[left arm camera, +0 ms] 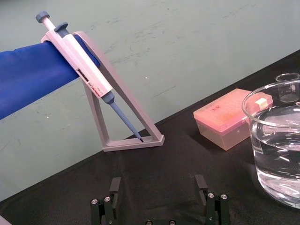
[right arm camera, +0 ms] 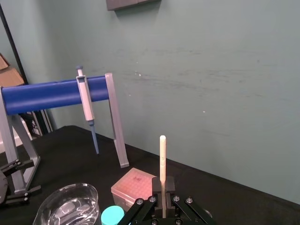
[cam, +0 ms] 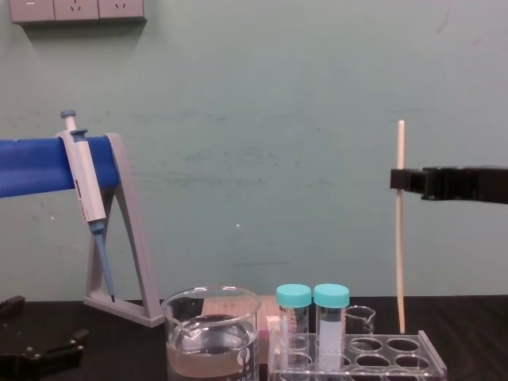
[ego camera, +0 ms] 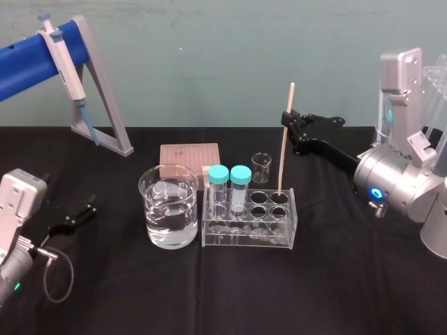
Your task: Hold the thermometer with one hand and immerse one end into the beaker, then reinsert it into the test tube rack.
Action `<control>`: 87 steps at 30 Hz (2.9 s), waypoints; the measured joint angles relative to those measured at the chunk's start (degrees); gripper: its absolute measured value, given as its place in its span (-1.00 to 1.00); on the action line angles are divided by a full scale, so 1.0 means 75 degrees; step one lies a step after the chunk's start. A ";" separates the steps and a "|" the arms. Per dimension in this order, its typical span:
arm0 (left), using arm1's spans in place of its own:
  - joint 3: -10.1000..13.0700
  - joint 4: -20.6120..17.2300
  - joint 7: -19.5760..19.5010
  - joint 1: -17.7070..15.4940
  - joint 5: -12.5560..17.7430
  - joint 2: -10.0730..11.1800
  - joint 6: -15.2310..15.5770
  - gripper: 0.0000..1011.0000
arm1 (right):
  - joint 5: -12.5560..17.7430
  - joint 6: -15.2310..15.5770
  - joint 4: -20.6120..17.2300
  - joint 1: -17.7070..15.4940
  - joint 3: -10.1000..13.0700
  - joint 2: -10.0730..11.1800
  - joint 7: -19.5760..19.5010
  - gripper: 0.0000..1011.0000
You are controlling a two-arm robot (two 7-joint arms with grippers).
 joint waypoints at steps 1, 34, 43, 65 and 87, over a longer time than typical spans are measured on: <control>0.0000 0.0000 0.0000 0.0000 0.0000 0.0000 0.0000 0.99 | -0.0070 -0.0041 0.0065 0.0026 -0.0030 -0.0027 0.0043 -0.91; 0.0000 0.0000 0.0000 0.0000 0.0000 0.0000 0.0000 0.99 | -0.0775 -0.0461 0.1108 0.0114 -0.0017 -0.0505 0.0478 -0.91; 0.0000 0.0000 0.0000 0.0000 0.0000 0.0000 0.0000 0.99 | -0.0873 -0.0500 0.1352 0.0172 -0.0017 -0.0598 0.0627 -0.91; 0.0000 0.0000 0.0000 0.0000 0.0000 0.0000 0.0000 0.99 | -0.0938 -0.0508 0.1631 0.0187 0.0016 -0.0741 0.0732 -0.91; 0.0000 0.0000 0.0000 0.0000 0.0000 0.0000 0.0000 0.99 | -0.0977 -0.0568 0.1815 0.0198 0.0009 -0.0788 0.0823 -0.91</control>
